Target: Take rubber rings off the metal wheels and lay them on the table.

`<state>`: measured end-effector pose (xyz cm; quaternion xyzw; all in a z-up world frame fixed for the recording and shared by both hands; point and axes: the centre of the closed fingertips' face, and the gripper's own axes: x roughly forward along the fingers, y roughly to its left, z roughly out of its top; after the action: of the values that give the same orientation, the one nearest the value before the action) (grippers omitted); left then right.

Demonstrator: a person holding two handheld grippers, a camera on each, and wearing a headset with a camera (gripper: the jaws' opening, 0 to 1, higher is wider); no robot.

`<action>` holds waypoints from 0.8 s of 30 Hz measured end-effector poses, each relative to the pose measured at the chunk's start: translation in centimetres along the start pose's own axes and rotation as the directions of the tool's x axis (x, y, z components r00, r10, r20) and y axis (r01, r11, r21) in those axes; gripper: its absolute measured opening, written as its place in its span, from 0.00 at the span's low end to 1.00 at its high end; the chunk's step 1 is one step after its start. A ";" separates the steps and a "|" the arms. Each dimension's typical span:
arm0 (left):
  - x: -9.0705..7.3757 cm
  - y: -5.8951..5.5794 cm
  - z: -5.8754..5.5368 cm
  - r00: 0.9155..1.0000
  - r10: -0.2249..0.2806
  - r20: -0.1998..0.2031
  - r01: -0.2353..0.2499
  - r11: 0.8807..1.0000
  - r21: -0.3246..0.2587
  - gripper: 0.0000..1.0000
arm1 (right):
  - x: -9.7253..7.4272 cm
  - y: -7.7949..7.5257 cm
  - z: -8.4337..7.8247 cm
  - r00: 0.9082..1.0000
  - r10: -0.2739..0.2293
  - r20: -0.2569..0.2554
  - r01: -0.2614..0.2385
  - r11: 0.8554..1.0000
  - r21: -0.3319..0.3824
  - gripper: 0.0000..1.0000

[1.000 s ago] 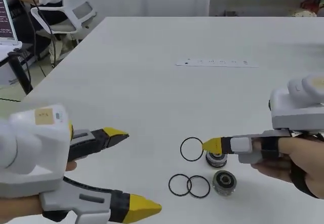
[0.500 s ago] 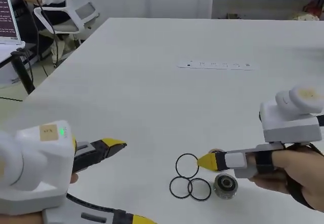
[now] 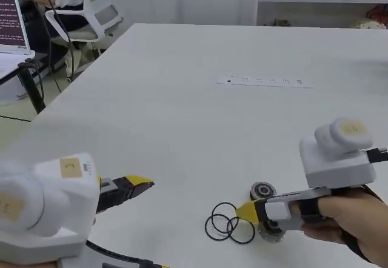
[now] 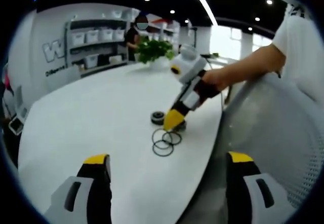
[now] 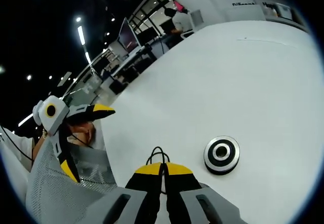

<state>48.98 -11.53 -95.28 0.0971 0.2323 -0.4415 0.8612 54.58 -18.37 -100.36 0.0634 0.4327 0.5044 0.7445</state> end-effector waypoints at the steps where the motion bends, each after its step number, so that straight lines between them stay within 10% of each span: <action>1: 0.0 0.0 0.0 1.000 -0.001 0.000 0.001 1.000 -0.001 0.95 | 0.0 -0.1 0.0 1.000 0.000 -0.001 0.000 1.000 -0.002 0.00; 24: -0.1 -0.1 -0.2 1.000 0.000 -0.003 0.000 1.000 -0.005 0.89 | 0.0 -1.3 0.2 0.999 -0.054 -0.001 0.054 0.997 -0.050 0.04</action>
<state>48.83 -11.43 -95.39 0.0957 0.2347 -0.4407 0.8611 55.66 -18.95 -100.90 0.0325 0.4222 0.4949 0.7588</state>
